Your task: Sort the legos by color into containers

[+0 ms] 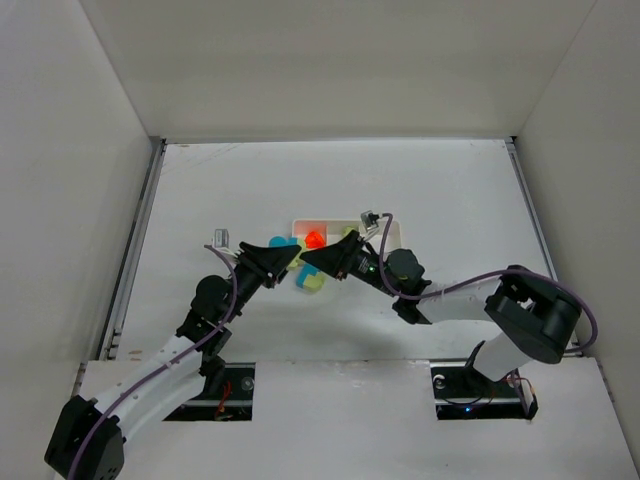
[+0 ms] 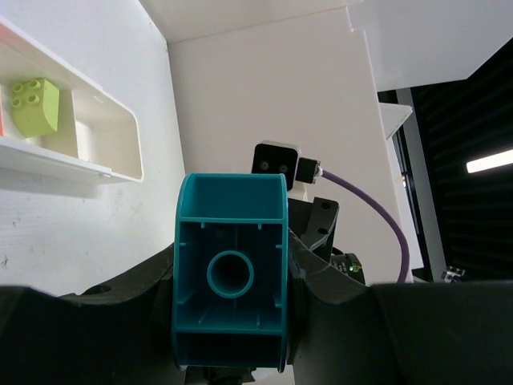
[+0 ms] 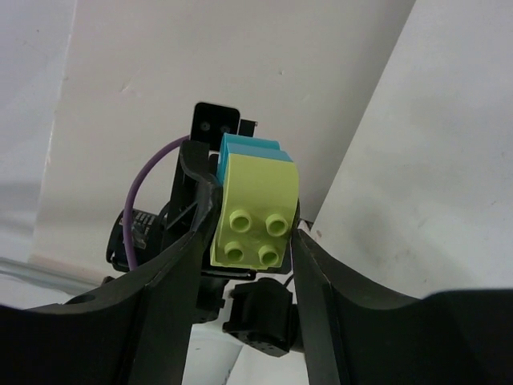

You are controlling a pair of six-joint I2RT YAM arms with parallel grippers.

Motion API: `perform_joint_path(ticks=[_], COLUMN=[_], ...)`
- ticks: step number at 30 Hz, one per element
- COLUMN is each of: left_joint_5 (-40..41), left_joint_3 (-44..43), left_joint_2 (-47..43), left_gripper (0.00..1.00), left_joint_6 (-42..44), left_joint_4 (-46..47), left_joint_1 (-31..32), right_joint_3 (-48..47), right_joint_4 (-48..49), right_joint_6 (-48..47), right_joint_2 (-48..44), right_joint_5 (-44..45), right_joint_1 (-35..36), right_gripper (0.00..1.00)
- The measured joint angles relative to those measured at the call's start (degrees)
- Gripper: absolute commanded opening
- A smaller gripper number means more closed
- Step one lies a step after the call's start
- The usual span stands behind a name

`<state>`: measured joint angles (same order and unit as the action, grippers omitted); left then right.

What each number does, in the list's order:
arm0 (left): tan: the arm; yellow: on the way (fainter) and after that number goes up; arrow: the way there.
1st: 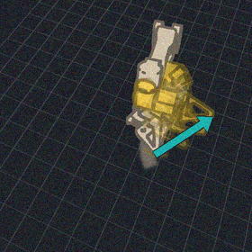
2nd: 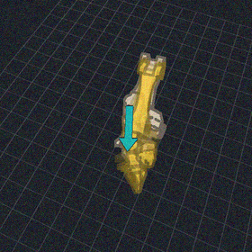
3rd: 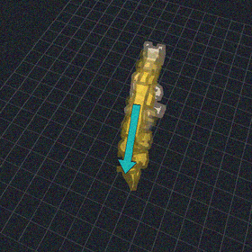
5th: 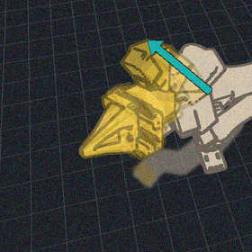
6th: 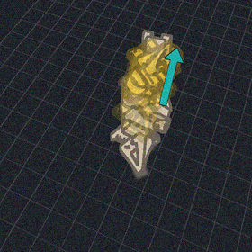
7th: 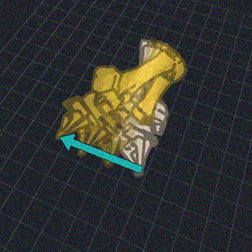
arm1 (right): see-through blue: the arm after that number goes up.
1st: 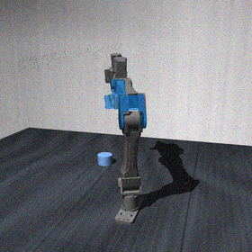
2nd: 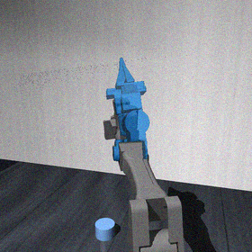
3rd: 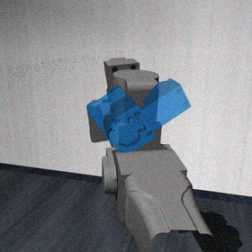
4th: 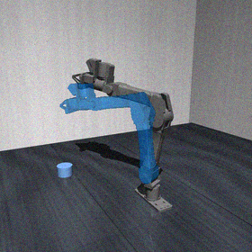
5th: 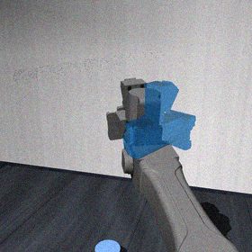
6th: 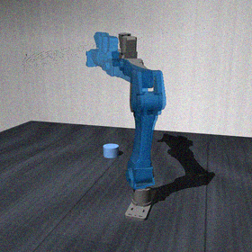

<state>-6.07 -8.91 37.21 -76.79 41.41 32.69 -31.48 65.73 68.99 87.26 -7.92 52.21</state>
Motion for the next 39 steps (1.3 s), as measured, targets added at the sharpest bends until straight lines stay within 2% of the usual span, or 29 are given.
perform_joint_path(ticks=[5, 9, 11, 14, 23, 34, 39], left_joint_5=[0.7, 1.3, 1.4, 1.7, 1.9, 2.6, 3.0], left_joint_3=[0.2, 1.0, 1.0, 1.0, 1.0, 1.0, 1.0], left_joint_2=[-0.2, 0.0, 0.3, 0.3, -0.8, -1.4, -1.4], left_gripper=[0.21, 0.21, 0.24, 0.34, 0.52, 0.48, 0.38], left_joint_6=[-0.7, -1.3, -1.3, -1.2, 0.5, 1.6, 1.9], left_joint_4=[0.6, 1.3, 1.9, 2.3, 1.4, 0.8, 0.7], left_joint_1=[0.4, 0.7, 0.8, 1.0, 1.1, 0.8, 0.5], right_joint_3=[0.0, 0.0, 0.0, -0.1, 0.1, 1.2, 1.6], right_joint_4=[4.1, 5.8, 5.9, 6.2, 6.3, 6.3, 6.4], right_joint_6=[2.2, 3.5, 4.4, 4.6, 4.4, 4.4, 4.7], right_joint_2=[3.1, 4.3, 4.4, 4.3, 4.3, 3.9, 3.5], right_joint_5=[-0.3, -0.7, -0.7, -0.7, -0.6, -0.4, -0.3], right_joint_1=[0.0, 0.0, 0.0, 0.0, 0.0, -0.1, -0.4], right_gripper=[0.53, 0.4, 0.36, 0.33, 0.32, 0.32, 0.32])
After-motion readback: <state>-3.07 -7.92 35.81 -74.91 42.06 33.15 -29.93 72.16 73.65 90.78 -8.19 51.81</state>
